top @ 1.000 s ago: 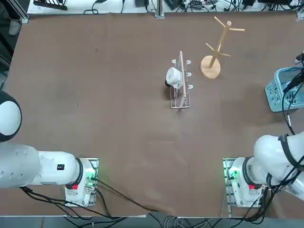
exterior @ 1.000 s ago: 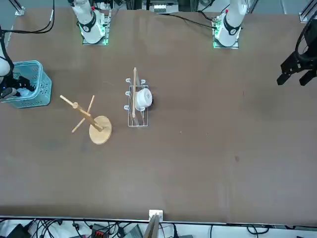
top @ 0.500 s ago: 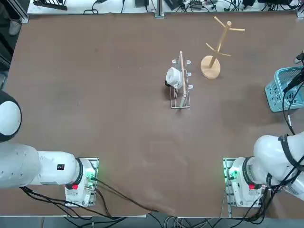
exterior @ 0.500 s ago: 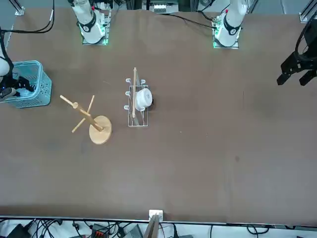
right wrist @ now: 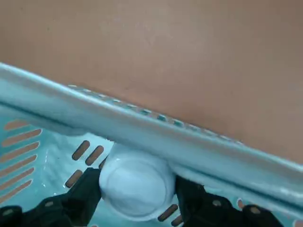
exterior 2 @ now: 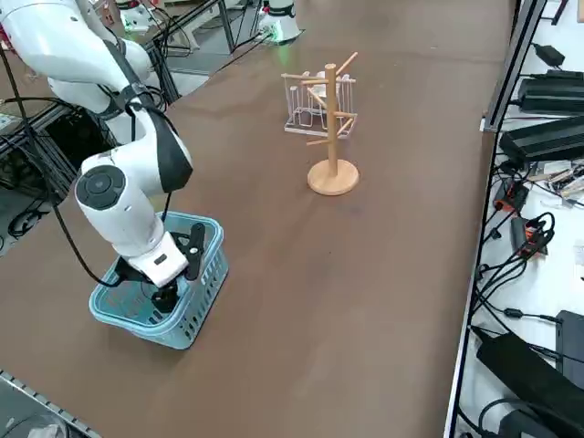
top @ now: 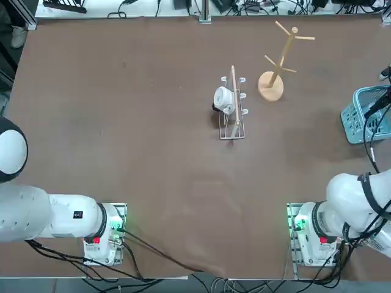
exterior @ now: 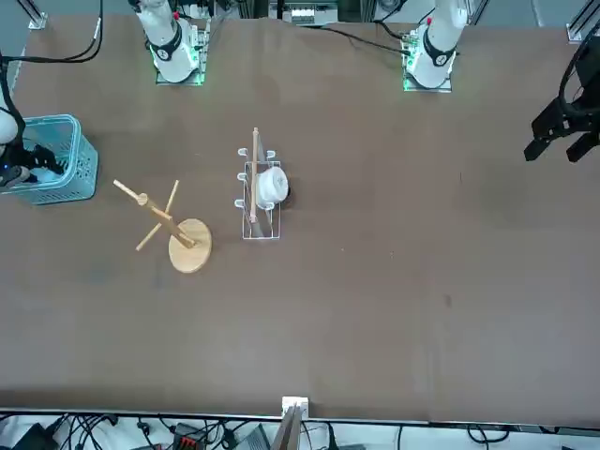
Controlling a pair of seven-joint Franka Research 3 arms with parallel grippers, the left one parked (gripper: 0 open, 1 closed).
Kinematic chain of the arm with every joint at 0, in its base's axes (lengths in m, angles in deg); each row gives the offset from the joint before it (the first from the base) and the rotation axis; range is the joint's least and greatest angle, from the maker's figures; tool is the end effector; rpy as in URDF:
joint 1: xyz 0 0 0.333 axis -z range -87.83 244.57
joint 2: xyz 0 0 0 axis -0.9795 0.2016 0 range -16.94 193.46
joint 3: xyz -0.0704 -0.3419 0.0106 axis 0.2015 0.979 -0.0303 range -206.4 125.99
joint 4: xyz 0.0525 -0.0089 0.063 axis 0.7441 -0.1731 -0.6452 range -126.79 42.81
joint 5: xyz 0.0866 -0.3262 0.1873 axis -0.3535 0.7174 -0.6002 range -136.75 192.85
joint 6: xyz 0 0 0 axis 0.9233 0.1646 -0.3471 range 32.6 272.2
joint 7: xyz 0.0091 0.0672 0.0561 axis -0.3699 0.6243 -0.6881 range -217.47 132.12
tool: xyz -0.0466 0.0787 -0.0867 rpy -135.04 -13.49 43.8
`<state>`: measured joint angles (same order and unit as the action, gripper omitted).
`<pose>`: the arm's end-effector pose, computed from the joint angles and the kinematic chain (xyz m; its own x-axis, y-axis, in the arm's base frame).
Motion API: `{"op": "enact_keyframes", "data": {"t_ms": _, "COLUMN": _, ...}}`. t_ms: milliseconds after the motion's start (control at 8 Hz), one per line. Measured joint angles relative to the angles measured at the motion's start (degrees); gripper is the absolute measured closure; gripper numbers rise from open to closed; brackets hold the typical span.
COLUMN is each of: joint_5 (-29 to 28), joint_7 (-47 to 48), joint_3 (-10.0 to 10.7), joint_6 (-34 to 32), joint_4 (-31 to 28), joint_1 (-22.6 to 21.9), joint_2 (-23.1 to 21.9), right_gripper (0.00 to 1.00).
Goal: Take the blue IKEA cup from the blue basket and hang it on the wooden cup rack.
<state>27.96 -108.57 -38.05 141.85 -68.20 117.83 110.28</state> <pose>0.4417 -0.3915 0.2581 0.9093 0.4133 -0.0494 0.4090 -0.9092 -0.0784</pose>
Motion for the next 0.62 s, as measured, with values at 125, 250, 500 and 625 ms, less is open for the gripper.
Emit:
{"op": "enact_keyframes", "data": {"t_ms": 125, "joint_5": 0.00, "joint_7": 0.00, "joint_3": -0.07, "joint_6": -0.33, "joint_4": 0.23, "joint_1": -0.01, "joint_2": -0.24, "right_gripper": 0.13}}
{"op": "enact_keyframes", "data": {"t_ms": 250, "joint_5": 0.00, "joint_7": -0.01, "joint_3": -0.09, "joint_6": -1.34, "joint_4": 0.62, "joint_1": -0.01, "joint_2": -0.63, "right_gripper": 0.14}}
{"op": "enact_keyframes", "data": {"t_ms": 500, "joint_5": 0.00, "joint_7": -0.17, "joint_3": -0.09, "joint_6": -5.33, "joint_4": 2.29, "joint_1": -0.01, "joint_2": -1.15, "right_gripper": 0.14}}
{"op": "enact_keyframes", "data": {"t_ms": 625, "joint_5": 0.00, "joint_7": -0.23, "joint_3": -0.10, "joint_6": -6.82, "joint_4": 2.98, "joint_1": -0.01, "joint_2": -1.35, "right_gripper": 0.14}}
